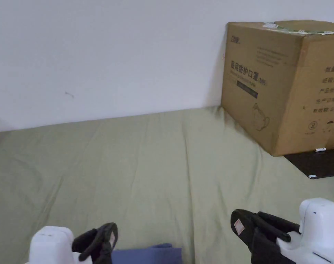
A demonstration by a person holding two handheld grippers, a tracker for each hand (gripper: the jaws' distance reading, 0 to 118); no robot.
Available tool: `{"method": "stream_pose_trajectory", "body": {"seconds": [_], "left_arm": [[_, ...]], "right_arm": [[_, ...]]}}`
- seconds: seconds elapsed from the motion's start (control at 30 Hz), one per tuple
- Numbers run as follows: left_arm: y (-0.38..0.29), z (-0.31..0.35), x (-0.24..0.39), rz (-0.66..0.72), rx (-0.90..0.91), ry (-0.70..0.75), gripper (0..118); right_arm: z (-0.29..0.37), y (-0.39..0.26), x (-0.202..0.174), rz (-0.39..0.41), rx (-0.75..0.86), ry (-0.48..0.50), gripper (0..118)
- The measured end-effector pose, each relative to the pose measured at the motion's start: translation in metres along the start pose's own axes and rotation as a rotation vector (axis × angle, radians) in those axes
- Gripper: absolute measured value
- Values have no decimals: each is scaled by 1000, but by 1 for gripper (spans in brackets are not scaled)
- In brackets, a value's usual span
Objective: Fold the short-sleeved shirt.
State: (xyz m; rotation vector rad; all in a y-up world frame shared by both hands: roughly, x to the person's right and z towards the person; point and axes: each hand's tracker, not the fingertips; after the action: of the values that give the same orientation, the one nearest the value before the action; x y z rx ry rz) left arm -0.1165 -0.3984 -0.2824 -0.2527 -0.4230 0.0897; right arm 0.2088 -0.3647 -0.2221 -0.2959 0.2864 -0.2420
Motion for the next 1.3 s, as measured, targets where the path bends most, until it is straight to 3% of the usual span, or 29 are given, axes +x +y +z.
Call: {"method": "stream_pose_trajectory", "body": {"seconds": [0.1,0.23,0.3,0.37,0.43,0.47,0.73,0.87,0.97,1.07,1.13,1.2,1.23,1.3], "left_arm": [[18,40,-7,-43,159,126,1],[23,69,-1,-156,362,375,1],[14,70,1,-186,400,417,1],[6,69,3,-165,369,436,1],[1,69,4,-158,354,432,1],[-2,69,5,-166,350,434,1],[-6,71,8,-174,351,449,1],[7,71,-12,-155,296,421,1],[9,66,-39,-74,131,372,1],[-6,60,-63,-3,33,392,1],[-21,57,-79,62,-24,366,1],[-33,52,-94,143,-96,322,1],[-39,50,-102,182,-136,299,1],[-50,41,-116,245,-201,269,1]], "right_arm": [[9,3,-27,150,204,-75,0],[12,-22,-50,306,541,-271,0],[3,-33,-53,327,533,-342,0],[-5,-44,-50,282,461,-421,0],[-1,-47,-42,208,393,-365,0],[0,-48,-40,202,383,-390,0],[9,-37,-37,245,405,-403,0],[-9,-19,-49,402,331,-231,0],[-53,-29,-56,551,130,-110,0],[-112,-64,-52,621,-103,-45,0],[-160,-89,-40,507,-392,52,0],[-203,-117,-26,369,-645,0,0],[-219,-129,-17,309,-696,-44,0],[-243,-147,-1,207,-824,-40,0]]}}
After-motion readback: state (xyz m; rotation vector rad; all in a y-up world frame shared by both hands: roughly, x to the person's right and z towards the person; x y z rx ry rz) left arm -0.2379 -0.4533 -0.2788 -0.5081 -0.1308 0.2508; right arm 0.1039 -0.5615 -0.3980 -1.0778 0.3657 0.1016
